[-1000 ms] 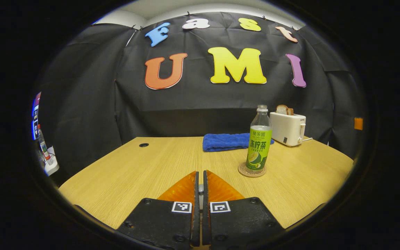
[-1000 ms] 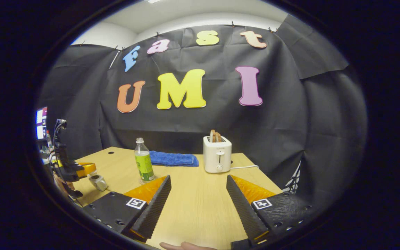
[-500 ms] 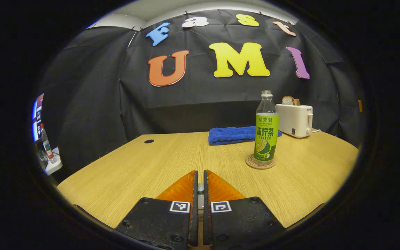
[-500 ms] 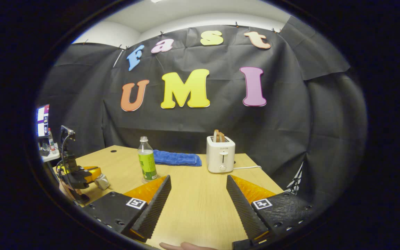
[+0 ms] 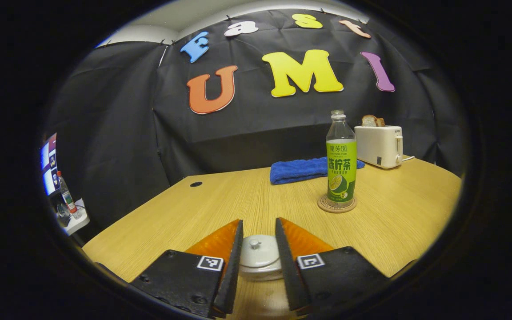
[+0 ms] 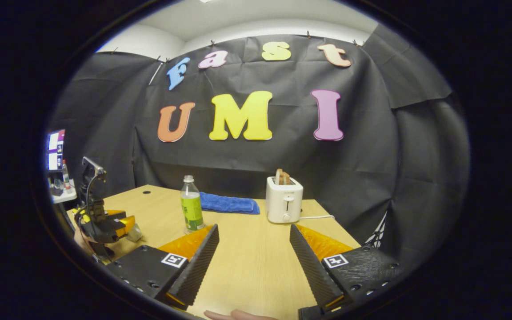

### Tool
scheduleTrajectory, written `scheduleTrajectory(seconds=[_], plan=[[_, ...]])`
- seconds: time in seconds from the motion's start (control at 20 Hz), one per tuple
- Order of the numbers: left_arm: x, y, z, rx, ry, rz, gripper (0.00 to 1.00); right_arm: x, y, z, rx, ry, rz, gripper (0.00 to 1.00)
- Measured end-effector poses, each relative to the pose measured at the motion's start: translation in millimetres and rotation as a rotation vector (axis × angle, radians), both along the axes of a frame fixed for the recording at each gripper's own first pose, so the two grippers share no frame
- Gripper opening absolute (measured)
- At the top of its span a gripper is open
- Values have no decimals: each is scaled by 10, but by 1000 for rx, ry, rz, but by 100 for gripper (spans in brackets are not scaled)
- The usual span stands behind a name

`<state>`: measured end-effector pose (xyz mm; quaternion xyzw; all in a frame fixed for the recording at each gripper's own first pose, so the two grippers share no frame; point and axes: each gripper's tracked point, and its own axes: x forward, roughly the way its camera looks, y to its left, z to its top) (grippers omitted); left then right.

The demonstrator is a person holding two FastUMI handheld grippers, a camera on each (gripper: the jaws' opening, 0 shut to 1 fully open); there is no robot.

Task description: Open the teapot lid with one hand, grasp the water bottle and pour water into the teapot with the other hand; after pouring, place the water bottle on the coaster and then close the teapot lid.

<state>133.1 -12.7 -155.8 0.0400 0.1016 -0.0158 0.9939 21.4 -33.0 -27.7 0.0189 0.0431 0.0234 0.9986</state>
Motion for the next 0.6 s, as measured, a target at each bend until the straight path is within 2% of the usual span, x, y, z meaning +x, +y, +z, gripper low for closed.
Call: scheduleTrajectory(seconds=[0.05, 0.1, 0.2, 0.3, 0.4, 0.5, 0.6], plan=[[10, 0, 31, 3, -8, 3, 51, 4, -7, 1, -1, 3, -5, 93], [-13, -15, 74, 5, -16, 3, 59, -7, 0, -1, -2, 4, -7, 98], [-47, -62, 183, -1, -39, -7, 74, 4, -26, -4, -4, 5, -15, 98], [-97, -92, 294, -15, -55, -9, 83, 7, -67, 8, -3, 4, -24, 98], [-156, -107, 413, -30, -72, 6, 85, 2, -78, 19, -2, 0, -28, 97], [-256, -116, 558, -40, -84, 25, 91, -8, -102, 34, 0, -4, -29, 95], [-372, -139, 758, -48, -114, 36, 91, 4, -120, 33, 6, -3, -36, 95]])
